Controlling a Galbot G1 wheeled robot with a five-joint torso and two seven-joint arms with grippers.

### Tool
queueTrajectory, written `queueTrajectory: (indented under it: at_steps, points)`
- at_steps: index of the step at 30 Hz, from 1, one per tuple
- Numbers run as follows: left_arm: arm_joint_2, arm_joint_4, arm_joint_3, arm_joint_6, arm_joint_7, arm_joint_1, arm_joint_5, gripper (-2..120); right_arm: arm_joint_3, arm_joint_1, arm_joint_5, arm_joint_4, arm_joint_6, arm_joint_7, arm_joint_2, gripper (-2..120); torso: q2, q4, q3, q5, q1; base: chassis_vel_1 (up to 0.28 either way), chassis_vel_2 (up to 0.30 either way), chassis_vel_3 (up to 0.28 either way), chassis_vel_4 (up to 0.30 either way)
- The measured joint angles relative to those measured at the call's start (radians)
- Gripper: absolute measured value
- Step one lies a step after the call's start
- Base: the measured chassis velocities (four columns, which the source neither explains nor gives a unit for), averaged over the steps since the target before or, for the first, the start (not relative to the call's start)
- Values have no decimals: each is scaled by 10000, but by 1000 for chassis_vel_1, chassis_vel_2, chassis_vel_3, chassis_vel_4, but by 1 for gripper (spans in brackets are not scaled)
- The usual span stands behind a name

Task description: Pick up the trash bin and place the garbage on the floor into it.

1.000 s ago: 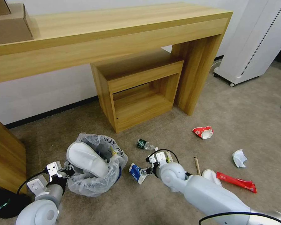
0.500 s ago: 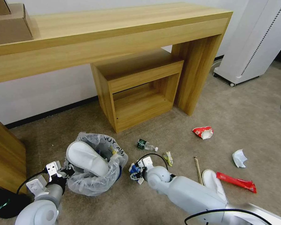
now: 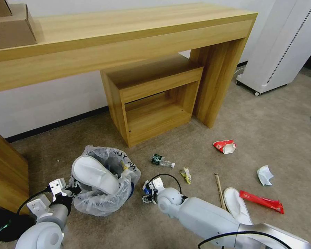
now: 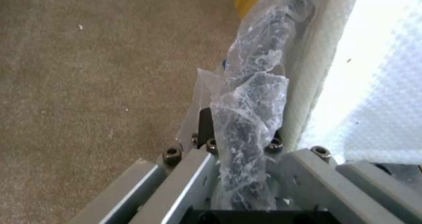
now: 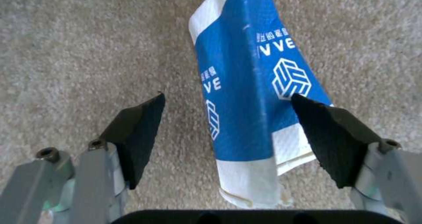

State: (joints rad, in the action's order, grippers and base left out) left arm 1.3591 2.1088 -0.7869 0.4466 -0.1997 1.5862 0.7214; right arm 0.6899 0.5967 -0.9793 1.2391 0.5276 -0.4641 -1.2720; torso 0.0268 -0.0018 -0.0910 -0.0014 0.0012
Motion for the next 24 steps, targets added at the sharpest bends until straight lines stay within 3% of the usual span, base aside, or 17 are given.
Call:
queueTrajectory:
  at_steps: [5,7,13,17,22,24]
  points:
    - [26,65,1,-32,16,54,-3,1,13,-8,173,-403,-175,85,-217,60,0,0,0,0,0,0,0,0,0]
    - [26,82,-16,-70,20,85,-5,1,36,-7,246,-501,-228,94,-244,48,0,0,0,-1,0,0,0,0,0]
    - [32,116,-28,-115,30,117,-12,1,54,28,340,-595,-337,118,-223,33,0,1,1,1,0,0,0,0,0]
    - [91,121,2,-128,31,107,-53,1,46,105,467,-505,-519,270,-63,14,0,2,1,3,0,0,0,0,0]
    - [127,26,30,-140,35,50,-92,1,-54,173,528,-205,-785,391,228,0,0,1,0,1,0,0,0,0,0]
    - [127,-6,31,-139,34,35,-94,1,-104,187,532,-56,-880,424,347,0,0,1,0,1,0,0,0,0,0]
